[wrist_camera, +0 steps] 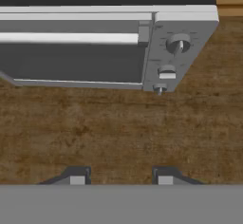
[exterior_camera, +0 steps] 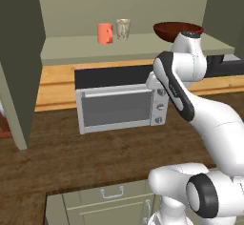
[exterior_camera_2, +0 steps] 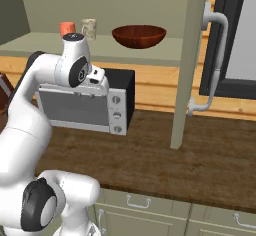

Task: Gather all objects into one cabinet and sort the glasses and bowls to opposite sides.

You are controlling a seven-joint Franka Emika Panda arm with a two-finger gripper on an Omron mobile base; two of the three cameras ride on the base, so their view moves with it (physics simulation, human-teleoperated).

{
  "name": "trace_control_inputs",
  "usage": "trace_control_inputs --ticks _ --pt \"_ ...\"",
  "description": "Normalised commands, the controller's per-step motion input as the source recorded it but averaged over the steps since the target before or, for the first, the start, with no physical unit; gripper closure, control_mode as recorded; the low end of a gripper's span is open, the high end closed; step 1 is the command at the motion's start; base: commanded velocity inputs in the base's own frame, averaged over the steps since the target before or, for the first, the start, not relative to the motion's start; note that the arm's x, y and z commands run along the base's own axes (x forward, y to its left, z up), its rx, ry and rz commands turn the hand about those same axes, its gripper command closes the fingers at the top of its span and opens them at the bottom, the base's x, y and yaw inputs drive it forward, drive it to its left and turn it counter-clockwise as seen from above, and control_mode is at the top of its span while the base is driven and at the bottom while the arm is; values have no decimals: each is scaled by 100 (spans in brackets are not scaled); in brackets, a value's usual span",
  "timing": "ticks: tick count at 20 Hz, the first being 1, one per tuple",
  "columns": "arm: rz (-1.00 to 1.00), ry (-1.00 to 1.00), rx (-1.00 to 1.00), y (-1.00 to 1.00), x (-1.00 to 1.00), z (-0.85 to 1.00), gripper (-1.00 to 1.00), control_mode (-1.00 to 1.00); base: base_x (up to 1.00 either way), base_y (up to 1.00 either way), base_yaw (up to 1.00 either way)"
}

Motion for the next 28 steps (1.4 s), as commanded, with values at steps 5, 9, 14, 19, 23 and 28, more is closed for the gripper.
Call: trace_control_inputs --ticks 5,9,14,19,23,28 --pt "-1 -1 0 0 -37 0 -100 -100 0 0 0" --pt "-5 -15 0 -6 -96 2 -100 -100 0 0 0" --pt "-13 -8 0 0 -100 26 -100 -100 0 0 0" --pt "-15 0 -2 0 -64 41 -100 -100 0 0 0" --pt "-2 0 0 0 -23 32 -100 -100 0 0 0" --pt "1 0 -1 0 -31 21 -100 -100 0 0 0"
